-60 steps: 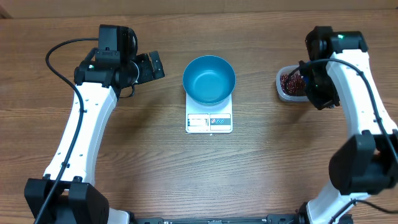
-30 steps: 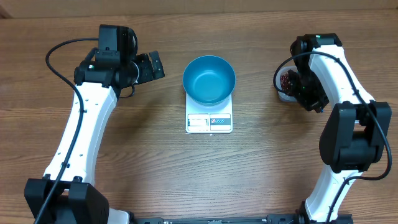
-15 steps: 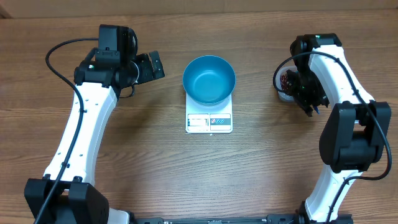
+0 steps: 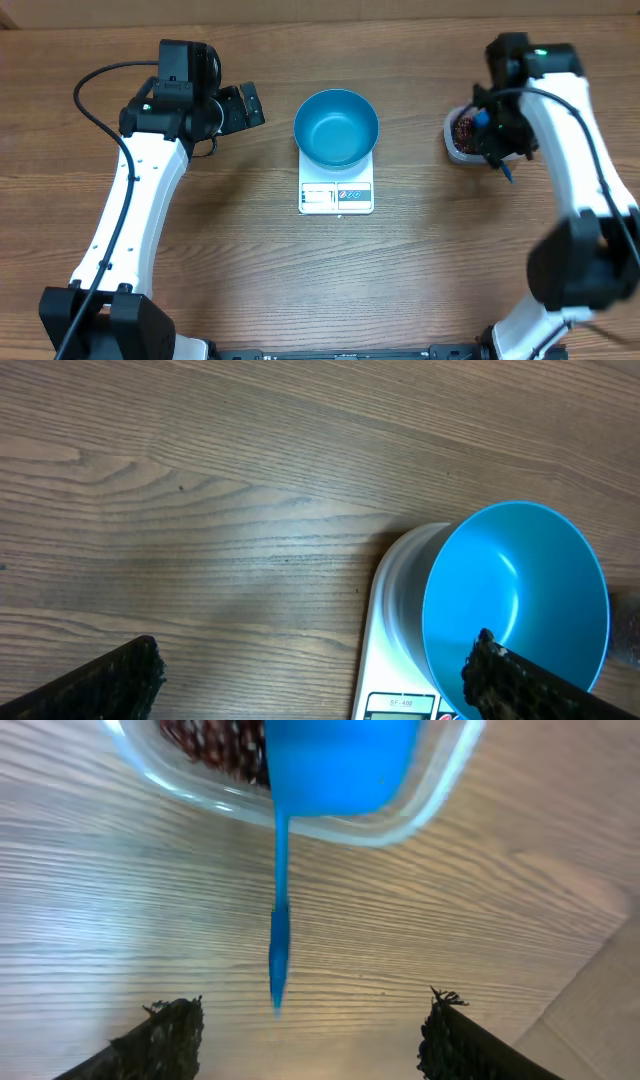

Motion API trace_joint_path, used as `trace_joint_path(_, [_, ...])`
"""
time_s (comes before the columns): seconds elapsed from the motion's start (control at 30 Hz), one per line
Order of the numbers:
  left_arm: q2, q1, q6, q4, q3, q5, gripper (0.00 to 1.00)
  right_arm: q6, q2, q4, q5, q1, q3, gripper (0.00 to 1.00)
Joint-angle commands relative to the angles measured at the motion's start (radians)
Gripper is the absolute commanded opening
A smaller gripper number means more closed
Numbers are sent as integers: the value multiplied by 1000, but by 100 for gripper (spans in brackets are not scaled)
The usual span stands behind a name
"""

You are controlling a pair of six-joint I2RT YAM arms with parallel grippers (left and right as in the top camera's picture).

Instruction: Scoop item into bowl and weigh 150g on scale

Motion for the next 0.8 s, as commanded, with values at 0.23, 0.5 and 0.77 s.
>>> trace_joint_path(0.23, [-13, 2, 26, 1, 18, -10, 100, 62, -426, 15, -301, -93, 30, 72])
trace_joint_path(0.5, [-13, 2, 26, 1, 18, -10, 99, 42, -630, 179, -471, -274, -182, 72])
trace_joint_path(0.77, [-13, 2, 26, 1, 18, -10, 99, 43, -782, 674, -616, -388, -749, 69])
